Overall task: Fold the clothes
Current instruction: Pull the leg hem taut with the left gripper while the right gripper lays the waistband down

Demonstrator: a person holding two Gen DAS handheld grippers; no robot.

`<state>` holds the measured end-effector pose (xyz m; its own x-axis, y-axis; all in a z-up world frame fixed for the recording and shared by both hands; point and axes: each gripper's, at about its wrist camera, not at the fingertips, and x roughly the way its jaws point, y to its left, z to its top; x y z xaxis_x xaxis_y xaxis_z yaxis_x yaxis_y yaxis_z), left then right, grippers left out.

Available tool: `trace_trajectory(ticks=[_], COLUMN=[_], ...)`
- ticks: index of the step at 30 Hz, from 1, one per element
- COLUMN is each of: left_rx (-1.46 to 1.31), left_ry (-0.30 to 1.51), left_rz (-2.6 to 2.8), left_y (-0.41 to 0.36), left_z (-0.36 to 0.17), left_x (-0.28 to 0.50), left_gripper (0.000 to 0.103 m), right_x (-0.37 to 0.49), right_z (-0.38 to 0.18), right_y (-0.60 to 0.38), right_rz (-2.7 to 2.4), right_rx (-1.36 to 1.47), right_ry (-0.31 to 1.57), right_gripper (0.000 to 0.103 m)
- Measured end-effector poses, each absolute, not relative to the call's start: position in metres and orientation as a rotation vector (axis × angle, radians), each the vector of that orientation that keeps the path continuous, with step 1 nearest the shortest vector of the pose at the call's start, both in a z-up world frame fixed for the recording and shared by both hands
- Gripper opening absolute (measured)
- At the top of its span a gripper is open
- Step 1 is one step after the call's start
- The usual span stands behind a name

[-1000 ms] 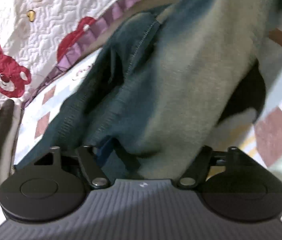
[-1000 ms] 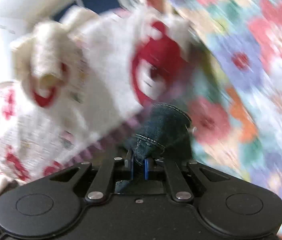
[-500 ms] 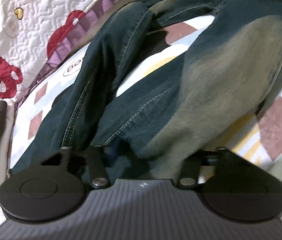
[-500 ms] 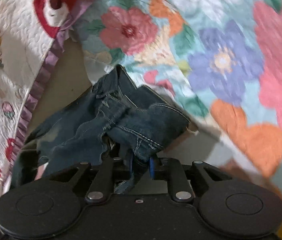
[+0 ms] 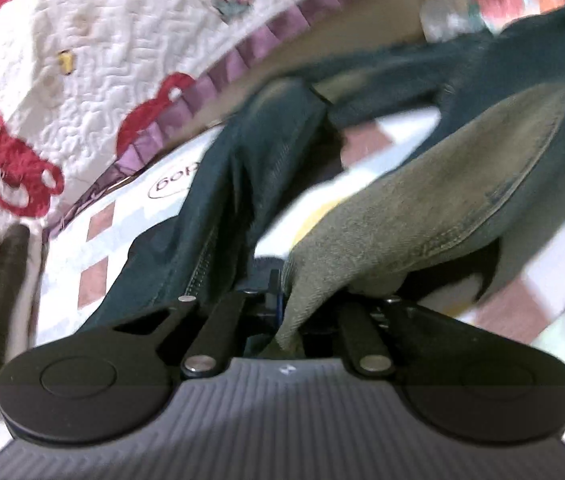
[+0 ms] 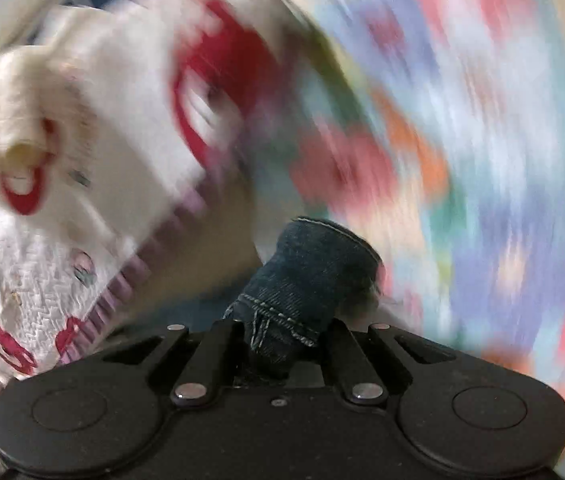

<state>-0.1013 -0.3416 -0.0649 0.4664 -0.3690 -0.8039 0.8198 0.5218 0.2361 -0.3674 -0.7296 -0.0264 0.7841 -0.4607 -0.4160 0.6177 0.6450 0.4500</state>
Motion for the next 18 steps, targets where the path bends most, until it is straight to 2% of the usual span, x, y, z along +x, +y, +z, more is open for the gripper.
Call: trace_trajectory(ticks=[4, 9, 11, 13, 15, 18], left_rx=[0.646, 0.595, 0.571, 0.546, 0.521, 0.483], left_ry=[0.795, 0.856, 0.89, 0.923, 0.957, 1.007], left_rz=[-0.862, -0.9, -0.902, -0.902, -0.903, -0.903], left_y=[-0.344, -0.341, -0.336, -0.332, -0.328, -0.321], left_z=[-0.048, -0.039, -0.041, -0.043, -0.045, -0.047], left_x=[-0.114, -0.117, -0.112, -0.108, -0.103, -0.096], left_gripper=[0.006, 0.011, 0.013, 0.02, 0.043, 0.046], right_x=[-0.401, -0.417, -0.407, -0.393, -0.388, -0.393], right_z=[0.016, -0.081, -0.101, -0.094, -0.087, -0.083], right_y=[-0.71, -0.756, -0.757, -0.748, -0.743, -0.741], right_rz=[-0.757, -0.852, -0.868, -0.881, -0.886, -0.906], right_rx=[0.457, 0.817, 0.835, 0.707, 0.613, 0.572], right_ry=[0.223, 0.634, 0.765, 0.816, 0.838, 0.836], right_gripper=[0.005, 0.009, 0.016, 0.019, 0.021, 0.024])
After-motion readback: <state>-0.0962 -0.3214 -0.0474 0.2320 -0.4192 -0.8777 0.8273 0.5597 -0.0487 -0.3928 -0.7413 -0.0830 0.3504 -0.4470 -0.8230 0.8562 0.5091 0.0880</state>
